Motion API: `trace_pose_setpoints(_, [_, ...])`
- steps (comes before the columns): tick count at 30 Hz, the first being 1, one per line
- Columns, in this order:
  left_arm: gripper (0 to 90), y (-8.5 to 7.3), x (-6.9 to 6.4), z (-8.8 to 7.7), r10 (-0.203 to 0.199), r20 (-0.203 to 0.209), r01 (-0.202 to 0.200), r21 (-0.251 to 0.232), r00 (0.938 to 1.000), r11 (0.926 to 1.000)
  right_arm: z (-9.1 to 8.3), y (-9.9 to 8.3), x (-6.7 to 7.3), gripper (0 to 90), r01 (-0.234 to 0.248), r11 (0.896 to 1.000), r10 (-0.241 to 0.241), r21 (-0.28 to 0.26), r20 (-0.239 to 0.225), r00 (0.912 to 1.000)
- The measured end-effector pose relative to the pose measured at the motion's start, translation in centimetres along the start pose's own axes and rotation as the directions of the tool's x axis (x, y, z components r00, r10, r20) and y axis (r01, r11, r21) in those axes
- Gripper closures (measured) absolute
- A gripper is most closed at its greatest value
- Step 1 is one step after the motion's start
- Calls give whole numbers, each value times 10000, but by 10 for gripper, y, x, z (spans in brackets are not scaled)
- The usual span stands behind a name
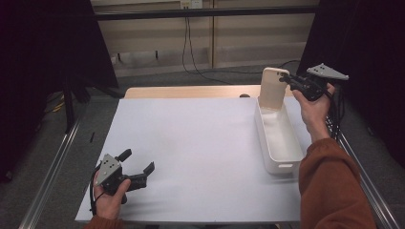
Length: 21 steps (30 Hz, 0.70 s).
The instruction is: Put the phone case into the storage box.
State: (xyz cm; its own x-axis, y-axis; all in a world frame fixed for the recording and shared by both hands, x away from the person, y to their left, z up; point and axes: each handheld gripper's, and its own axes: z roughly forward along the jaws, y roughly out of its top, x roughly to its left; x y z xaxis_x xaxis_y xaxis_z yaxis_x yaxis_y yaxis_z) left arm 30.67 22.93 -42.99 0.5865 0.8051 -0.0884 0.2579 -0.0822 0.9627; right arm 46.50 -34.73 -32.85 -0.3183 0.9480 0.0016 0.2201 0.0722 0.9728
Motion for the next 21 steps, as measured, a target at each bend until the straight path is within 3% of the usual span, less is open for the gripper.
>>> trace_pose_setpoints(21, [26, 0, 1, -1, 107, -49, -107, 17, 9999, 9999, 10, -15, -1, 820, -41, 9999, 42, 154, -75, 10000])
